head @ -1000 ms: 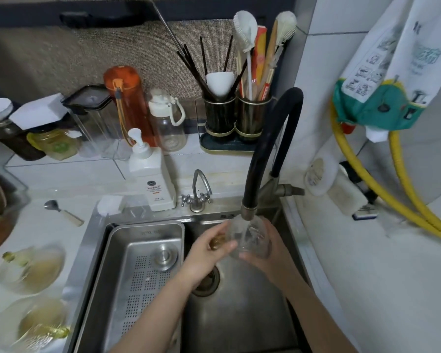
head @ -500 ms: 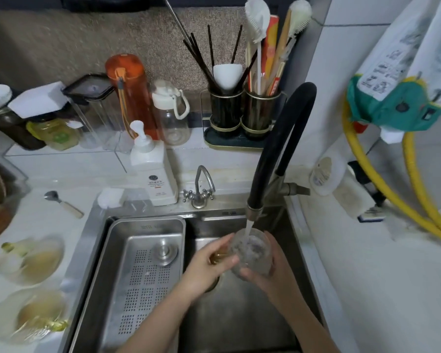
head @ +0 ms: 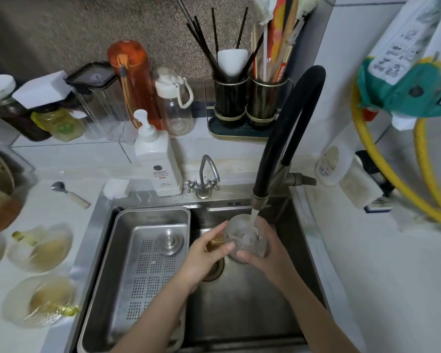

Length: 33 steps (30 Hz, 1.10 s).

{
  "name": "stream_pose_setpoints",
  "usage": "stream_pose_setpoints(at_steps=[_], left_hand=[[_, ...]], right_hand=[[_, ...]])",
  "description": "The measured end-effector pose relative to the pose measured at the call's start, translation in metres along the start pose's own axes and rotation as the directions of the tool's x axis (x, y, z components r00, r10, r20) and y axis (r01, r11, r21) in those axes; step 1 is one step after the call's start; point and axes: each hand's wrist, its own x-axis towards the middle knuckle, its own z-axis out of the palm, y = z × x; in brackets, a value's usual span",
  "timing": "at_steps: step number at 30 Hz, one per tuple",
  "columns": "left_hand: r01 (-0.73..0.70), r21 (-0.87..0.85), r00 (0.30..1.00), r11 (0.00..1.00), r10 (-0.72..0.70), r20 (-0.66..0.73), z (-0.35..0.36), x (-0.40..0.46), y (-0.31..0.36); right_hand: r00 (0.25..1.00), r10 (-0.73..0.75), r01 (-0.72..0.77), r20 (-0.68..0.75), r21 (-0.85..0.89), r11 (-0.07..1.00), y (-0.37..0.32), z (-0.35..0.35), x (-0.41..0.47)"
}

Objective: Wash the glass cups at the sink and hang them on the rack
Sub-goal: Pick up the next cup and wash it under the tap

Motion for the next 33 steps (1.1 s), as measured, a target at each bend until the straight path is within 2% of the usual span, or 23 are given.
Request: stream_pose_setpoints(at_steps=[4, 6, 12, 17, 19, 22, 25, 28, 31, 33], left_hand=[[-0.040, 0.075, 0.998, 0.996, 0.036, 0.045, 0.010, 0.003, 0.004], [-0.027, 0.103, 0.999, 0.994, 0.024, 0.035, 0.009, -0.001, -0.003], [0.112, 0.114, 0.980, 0.987, -0.090, -0.180, 0.005, 0.008, -0.007], [0.237, -0.015, 0.955, 0.971, -0.236, -0.178, 0.018, 0.020, 0.004], [0.286, -0.104, 0.937, 0.952, -0.301, -0.177, 0.020, 0.022, 0.005], [0.289, -0.083, 0.923, 0.954, -0.300, -0.241, 0.024, 0.025, 0.003], [0.247, -0.045, 0.912, 0.968, -0.248, -0.325, 0.033, 0.028, 0.003], [0.192, -0.006, 0.924, 0.981, -0.183, -0.335, 0.041, 0.026, 0.009], [0.132, -0.087, 0.939, 0.988, -0.152, -0.308, 0.042, 0.027, 0.013], [0.098, -0.195, 0.942, 0.976, -0.154, -0.298, 0.043, 0.030, 0.019]], right_hand=[[1.000, -0.003, 0.004, -0.014, 0.031, 1.000, 0.004, -0.010, 0.000], [0.999, 0.046, -0.046, -0.005, 0.037, 0.998, 0.009, -0.007, -0.010], [0.977, 0.214, -0.213, 0.009, -0.021, 0.977, 0.005, 0.009, 0.003], [0.969, 0.242, -0.242, -0.051, -0.002, 0.970, 0.003, 0.005, 0.020], [0.942, 0.329, -0.329, -0.058, 0.010, 0.944, 0.009, 0.010, 0.025], [0.909, 0.406, -0.409, -0.094, -0.011, 0.913, 0.007, 0.016, 0.029], [0.905, 0.404, -0.402, -0.137, 0.037, 0.915, 0.007, 0.013, 0.025], [0.905, 0.374, -0.352, -0.205, 0.137, 0.926, 0.008, 0.010, 0.016], [0.913, 0.342, -0.286, -0.223, 0.246, 0.926, 0.000, 0.009, 0.010], [0.941, 0.254, -0.207, -0.222, 0.212, 0.955, -0.003, 0.005, 0.008]])
